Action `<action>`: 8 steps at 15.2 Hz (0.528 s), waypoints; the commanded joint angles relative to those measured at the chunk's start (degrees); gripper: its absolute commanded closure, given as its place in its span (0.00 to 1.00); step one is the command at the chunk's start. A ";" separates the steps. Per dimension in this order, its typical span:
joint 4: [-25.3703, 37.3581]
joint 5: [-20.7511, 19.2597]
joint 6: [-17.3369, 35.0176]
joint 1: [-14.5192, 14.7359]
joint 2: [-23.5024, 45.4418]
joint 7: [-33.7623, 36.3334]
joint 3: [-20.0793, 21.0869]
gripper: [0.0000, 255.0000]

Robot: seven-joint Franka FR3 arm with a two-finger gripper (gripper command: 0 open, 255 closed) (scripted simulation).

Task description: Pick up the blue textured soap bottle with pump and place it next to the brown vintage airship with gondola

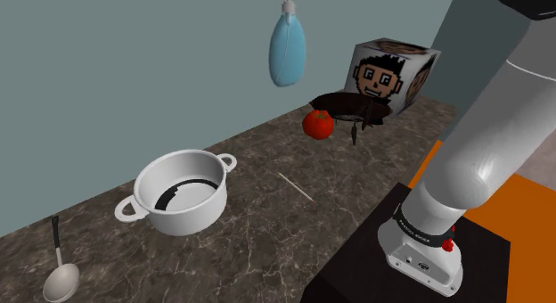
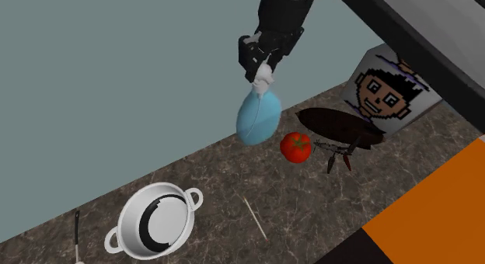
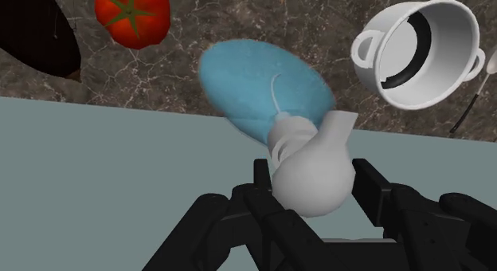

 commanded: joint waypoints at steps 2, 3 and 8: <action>-5.53 -0.10 -0.40 -1.25 -5.51 -2.72 -1.45 1.00; -6.81 -0.18 -0.75 -1.68 -7.00 -3.66 -2.00 1.00; -11.81 -1.01 -3.09 -3.71 -13.60 -8.47 -5.06 1.00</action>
